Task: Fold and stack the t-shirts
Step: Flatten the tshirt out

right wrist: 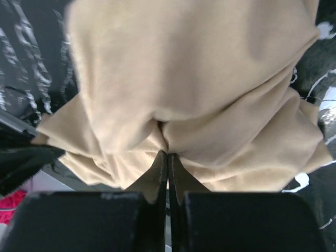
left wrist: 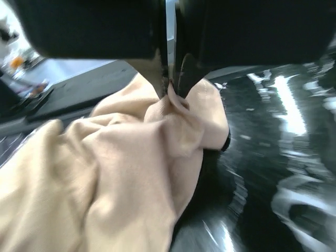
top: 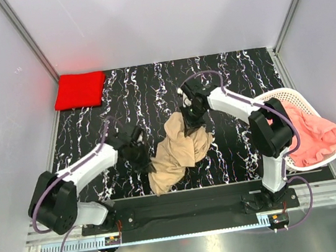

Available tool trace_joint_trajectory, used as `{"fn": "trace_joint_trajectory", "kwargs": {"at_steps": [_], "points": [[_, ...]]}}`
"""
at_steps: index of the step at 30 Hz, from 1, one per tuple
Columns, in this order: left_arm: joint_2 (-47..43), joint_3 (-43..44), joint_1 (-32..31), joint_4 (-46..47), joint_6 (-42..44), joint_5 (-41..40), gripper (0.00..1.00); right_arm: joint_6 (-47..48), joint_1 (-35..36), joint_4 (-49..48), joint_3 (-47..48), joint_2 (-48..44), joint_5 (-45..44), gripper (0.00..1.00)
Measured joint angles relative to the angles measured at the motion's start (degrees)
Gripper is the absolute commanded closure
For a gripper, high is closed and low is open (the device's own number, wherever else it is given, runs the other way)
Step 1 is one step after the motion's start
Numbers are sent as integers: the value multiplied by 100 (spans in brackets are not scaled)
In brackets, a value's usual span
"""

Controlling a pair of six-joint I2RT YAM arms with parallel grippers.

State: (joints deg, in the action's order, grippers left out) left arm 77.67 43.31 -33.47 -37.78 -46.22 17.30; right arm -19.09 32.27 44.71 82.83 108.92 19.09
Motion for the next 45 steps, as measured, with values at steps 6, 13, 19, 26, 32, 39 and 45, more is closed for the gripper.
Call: {"fn": "trace_joint_trajectory", "kwargs": {"at_steps": [6,13,19,26,32,39,45], "points": [[-824,1480,1624,-1239,710,-732,100,-157,0,540,1635,-26,-116,100],[-778,5001,2852,-2297,1556,-1888,100,-614,-376,798,5071,203,-168,100],[-291,7084,3012,-2839,1845,-2511,99,-1445,-1635,166,6937,446,455,100],[-850,5786,2997,-2876,1912,-2616,100,-1478,-1888,-111,4144,-1106,527,100],[-2138,2785,2986,-2732,1639,-2103,100,-1102,-1862,385,673,-3230,-37,100],[-3807,144,2981,-2920,957,-1093,73,-1384,-1867,1222,-2057,-5407,-282,100],[-3781,13,3008,-3086,756,-990,29,-1740,-1895,1801,-3101,-5925,-422,63]]}}
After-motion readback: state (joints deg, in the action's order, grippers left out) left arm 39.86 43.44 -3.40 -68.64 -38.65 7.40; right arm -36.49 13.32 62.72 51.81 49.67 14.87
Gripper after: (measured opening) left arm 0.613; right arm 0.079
